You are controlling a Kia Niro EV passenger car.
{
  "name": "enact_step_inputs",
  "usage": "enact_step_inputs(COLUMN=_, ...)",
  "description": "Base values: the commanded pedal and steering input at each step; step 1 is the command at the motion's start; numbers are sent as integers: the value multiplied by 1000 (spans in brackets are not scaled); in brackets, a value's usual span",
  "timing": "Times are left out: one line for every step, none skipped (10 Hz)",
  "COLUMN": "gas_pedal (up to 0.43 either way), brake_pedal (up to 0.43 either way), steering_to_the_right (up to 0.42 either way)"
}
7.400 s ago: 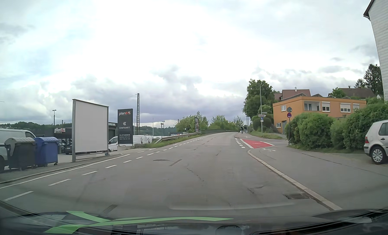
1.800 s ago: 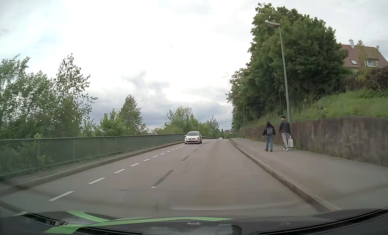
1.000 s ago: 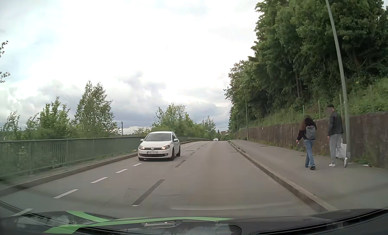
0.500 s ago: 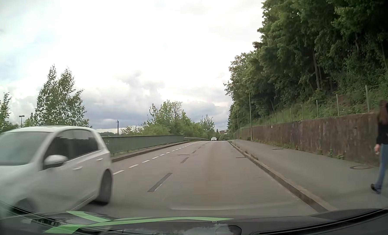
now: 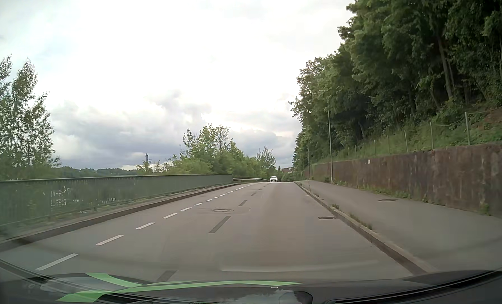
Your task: Follow the waypoints while adhering to traffic rules and regulations
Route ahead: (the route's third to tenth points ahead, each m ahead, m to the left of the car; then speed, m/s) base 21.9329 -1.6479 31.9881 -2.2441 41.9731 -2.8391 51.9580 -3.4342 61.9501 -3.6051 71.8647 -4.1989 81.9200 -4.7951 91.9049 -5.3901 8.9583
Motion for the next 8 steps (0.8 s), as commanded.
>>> enact_step_inputs(gas_pedal=110, brake_pedal=0, steering_to_the_right=5)
enact_step_inputs(gas_pedal=110, brake_pedal=0, steering_to_the_right=5)
enact_step_inputs(gas_pedal=110, brake_pedal=0, steering_to_the_right=5)
enact_step_inputs(gas_pedal=110, brake_pedal=0, steering_to_the_right=5)
enact_step_inputs(gas_pedal=118, brake_pedal=0, steering_to_the_right=5)
enact_step_inputs(gas_pedal=118, brake_pedal=0, steering_to_the_right=5)
enact_step_inputs(gas_pedal=118, brake_pedal=0, steering_to_the_right=5)
enact_step_inputs(gas_pedal=118, brake_pedal=0, steering_to_the_right=5)
